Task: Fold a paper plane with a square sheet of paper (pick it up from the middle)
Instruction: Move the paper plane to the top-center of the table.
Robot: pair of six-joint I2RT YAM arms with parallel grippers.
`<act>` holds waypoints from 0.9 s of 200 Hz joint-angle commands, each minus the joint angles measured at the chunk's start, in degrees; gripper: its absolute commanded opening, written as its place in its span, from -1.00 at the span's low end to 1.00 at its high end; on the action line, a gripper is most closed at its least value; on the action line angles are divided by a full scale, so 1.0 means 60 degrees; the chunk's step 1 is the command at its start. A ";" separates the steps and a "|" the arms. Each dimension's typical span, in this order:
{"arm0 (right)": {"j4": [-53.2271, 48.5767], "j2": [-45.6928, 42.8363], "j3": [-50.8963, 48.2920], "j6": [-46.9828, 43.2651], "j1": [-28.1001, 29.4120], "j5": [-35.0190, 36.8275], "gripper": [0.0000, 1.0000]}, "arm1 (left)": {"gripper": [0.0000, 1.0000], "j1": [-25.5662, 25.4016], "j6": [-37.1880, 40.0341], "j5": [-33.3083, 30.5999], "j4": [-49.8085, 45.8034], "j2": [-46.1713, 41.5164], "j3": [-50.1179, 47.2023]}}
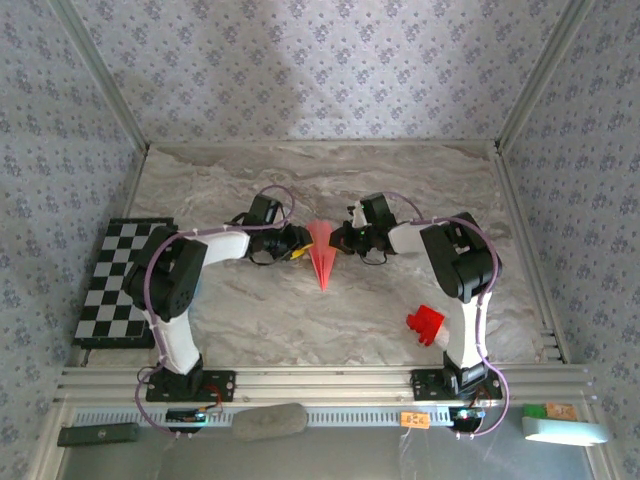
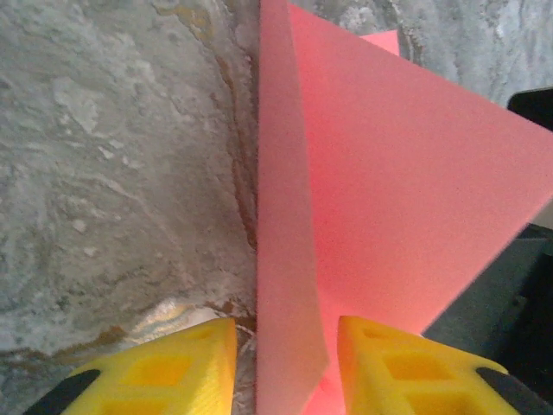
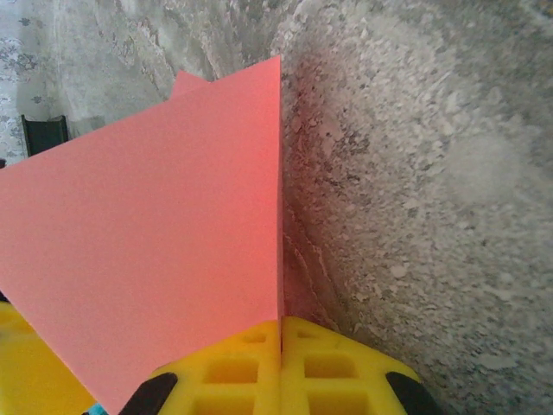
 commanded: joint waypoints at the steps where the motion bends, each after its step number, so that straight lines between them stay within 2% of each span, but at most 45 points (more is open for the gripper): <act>1: -0.0178 0.0088 0.0007 -0.0009 -0.0057 -0.0199 -0.90 | -0.46 -0.0041 0.0396 -0.0173 -0.0854 0.0238 0.0493; 33: -0.0389 -0.0075 0.0013 -0.0168 -0.0084 -0.0237 -0.80 | -0.71 -0.0041 0.0441 -0.0357 -0.1066 0.0256 0.0512; 65: -0.0628 -0.0117 0.0044 -0.0423 -0.0101 -0.0431 -0.66 | -0.81 -0.0041 0.0414 -0.0334 -0.1002 0.0300 0.0474; 89: -0.0624 -0.0146 -0.0013 -0.0508 -0.0137 -0.0499 -0.64 | -0.89 -0.0041 0.0419 -0.0335 -0.0951 0.0270 0.0473; 109: -0.0570 -0.0190 -0.0072 -0.0536 -0.0171 -0.0543 -0.72 | -1.00 -0.0041 0.0410 -0.0334 -0.0949 0.0286 0.0489; 136: -0.0621 -0.0219 -0.0138 -0.0513 -0.0236 -0.0381 -0.87 | -1.00 -0.0027 0.0336 -0.0411 -0.0880 0.0245 0.0412; 180: -0.0351 -0.0437 -0.0526 -0.0302 -0.0421 -0.0037 -0.91 | -1.00 0.0073 -0.0034 -0.0862 -0.0492 -0.0305 -0.0290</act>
